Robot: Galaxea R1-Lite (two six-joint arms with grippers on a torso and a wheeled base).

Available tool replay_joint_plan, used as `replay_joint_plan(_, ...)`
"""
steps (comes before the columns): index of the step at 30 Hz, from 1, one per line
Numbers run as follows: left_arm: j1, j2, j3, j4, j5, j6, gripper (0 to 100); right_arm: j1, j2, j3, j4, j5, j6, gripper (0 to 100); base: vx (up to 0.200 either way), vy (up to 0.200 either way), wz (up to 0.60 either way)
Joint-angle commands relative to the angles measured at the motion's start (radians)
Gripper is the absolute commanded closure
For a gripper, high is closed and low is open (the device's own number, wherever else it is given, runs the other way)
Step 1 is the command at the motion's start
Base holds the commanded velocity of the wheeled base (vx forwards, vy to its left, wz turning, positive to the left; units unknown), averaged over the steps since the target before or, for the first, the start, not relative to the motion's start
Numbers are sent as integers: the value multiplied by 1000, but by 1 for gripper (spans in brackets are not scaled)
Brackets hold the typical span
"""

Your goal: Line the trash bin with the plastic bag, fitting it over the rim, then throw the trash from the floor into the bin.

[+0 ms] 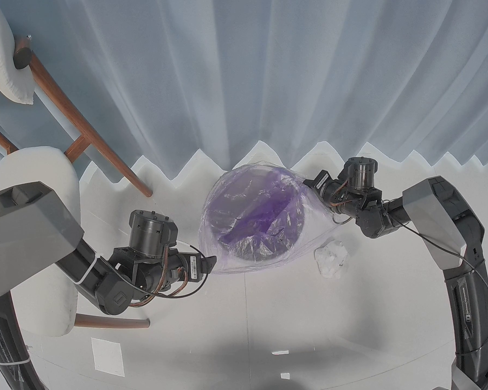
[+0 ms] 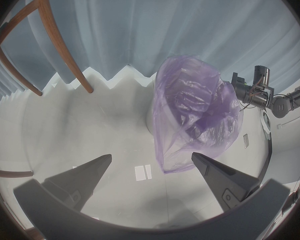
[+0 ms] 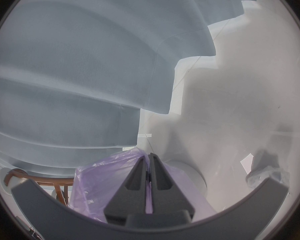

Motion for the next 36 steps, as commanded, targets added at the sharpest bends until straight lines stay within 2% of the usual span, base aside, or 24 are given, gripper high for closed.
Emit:
replay_joint_plan(1,3,-2,7,-1,2,-1,0,2,29,-11,-6,0,-2,100,0,0,0)
replay_joint_plan(4,3,-6,6,-1,6,-1,0,1,24,-12,-22,-5,-3,100,0,0,0)
replay_joint_plan(5,5,-15,4,-1,9,-1,0,-2,3,-8,-62,-25,-2,0,0,0,0)
replay_joint_plan(9,11,-29,7,-1,9,-2,0,-2,-63,23,-110,-75,-2,0,0,0,0)
replay_joint_plan(10,13,-45,12,-1,8,-2,0,-2,-132,77,-128,-98,-2,0,0,0,0)
replay_joint_plan(17,23,-69,50,-4,5,-1,0,-44,-307,301,-145,-101,-5,0,0,0,0)
replay_joint_plan(19,26,-78,65,-50,3,-1,0,-81,-385,446,-180,-104,-40,0,0,0,0)
replay_joint_plan(20,26,-78,65,-50,3,-1,0,-82,-390,454,-182,-104,-41,0,0,0,0)
replay_joint_plan(22,49,-100,84,-127,3,4,0,-93,-486,626,-234,-123,-115,0,0,0,0)
replay_joint_plan(24,78,-152,98,-142,3,7,0,-95,-579,769,-283,-149,-173,0,0,0,0)
replay_joint_plan(26,97,-186,113,-140,3,7,0,-93,-643,882,-323,-155,-190,0,0,0,0)
replay_joint_plan(27,112,-226,139,-142,2,6,0,-87,-717,1011,-368,-157,-199,0,0,0,0)
replay_joint_plan(29,114,-276,170,-145,0,6,0,-70,-786,1126,-409,-157,-216,0,0,0,0)
replay_joint_plan(30,105,-336,202,-147,-3,4,0,-45,-845,1229,-441,-157,-256,0,0,0,0)
replay_joint_plan(31,100,-354,210,-147,-6,6,0,-41,-861,1258,-449,-157,-270,0,0,0,0)
replay_joint_plan(33,65,-469,257,-156,-64,1,0,-35,-936,1414,-492,-152,-368,0,0,0,0)
replay_joint_plan(35,59,-503,269,-156,-86,1,0,-35,-950,1448,-504,-152,-388,0,0,0,0)
replay_joint_plan(36,54,-565,294,-156,-124,1,0,-35,-971,1497,-535,-152,-417,0,0,0,0)
